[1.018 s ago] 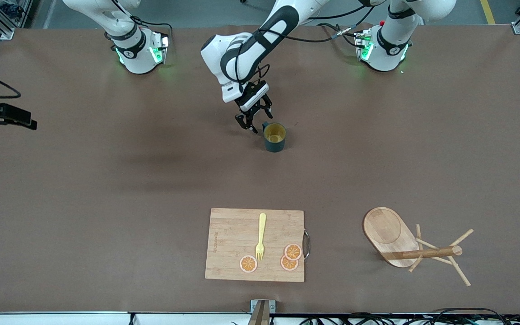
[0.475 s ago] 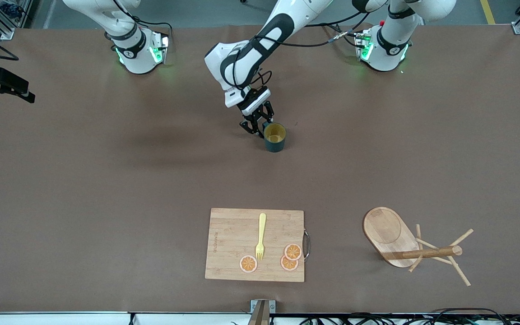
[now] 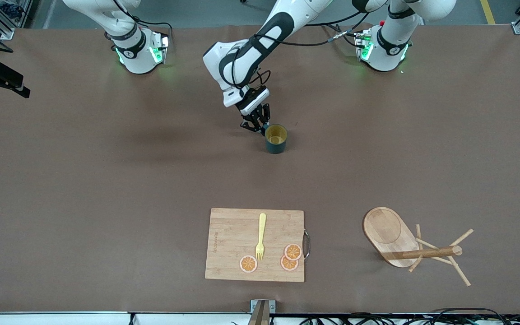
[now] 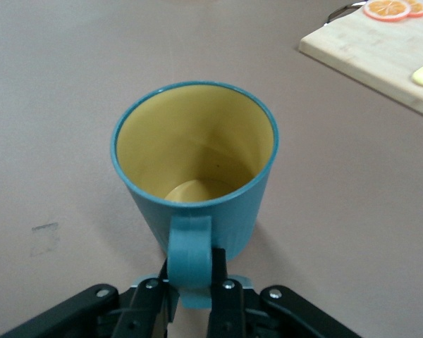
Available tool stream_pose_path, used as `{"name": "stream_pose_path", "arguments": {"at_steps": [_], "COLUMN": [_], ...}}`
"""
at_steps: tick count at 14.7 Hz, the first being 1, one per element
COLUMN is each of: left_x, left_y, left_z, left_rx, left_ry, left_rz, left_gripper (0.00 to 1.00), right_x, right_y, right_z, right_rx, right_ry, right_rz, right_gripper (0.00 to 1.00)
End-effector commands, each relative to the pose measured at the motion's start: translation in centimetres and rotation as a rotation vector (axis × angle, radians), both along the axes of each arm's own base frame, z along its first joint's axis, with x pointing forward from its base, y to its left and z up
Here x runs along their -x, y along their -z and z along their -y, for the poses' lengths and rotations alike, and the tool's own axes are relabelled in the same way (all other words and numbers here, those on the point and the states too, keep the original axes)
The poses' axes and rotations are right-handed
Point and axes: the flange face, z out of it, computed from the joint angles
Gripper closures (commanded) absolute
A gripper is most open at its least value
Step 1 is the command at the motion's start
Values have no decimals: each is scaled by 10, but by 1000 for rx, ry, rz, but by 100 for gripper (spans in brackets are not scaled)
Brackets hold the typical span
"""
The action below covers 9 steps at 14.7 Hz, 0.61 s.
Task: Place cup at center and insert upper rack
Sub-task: 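Lift the mug with the left gripper and carry it to the stand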
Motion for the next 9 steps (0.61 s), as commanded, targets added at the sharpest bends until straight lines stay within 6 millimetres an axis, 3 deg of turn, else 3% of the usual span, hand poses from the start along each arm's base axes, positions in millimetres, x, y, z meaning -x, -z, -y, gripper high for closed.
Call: {"name": "stream_pose_path", "arguments": {"at_steps": [1, 2, 5, 9], "left_x": [-43, -57, -119, -199], "left_y": [-68, -91, -171, -264], "left_z": [-4, -9, -49, -124], "left_rx": [42, 67, 170, 316], "left_ry": [-19, -36, -124, -153], "left_rz": [-2, -16, -110, -253], "left_gripper": [100, 100, 100, 100], "right_x": [0, 0, -2, -8], "right_y": [-13, -14, -13, -11], "right_z": [6, 6, 6, 7], "right_rx": [19, 19, 21, 33], "right_ry": [20, 21, 22, 24], "right_rz": [14, 9, 1, -19], "right_gripper": [0, 0, 0, 0]}}
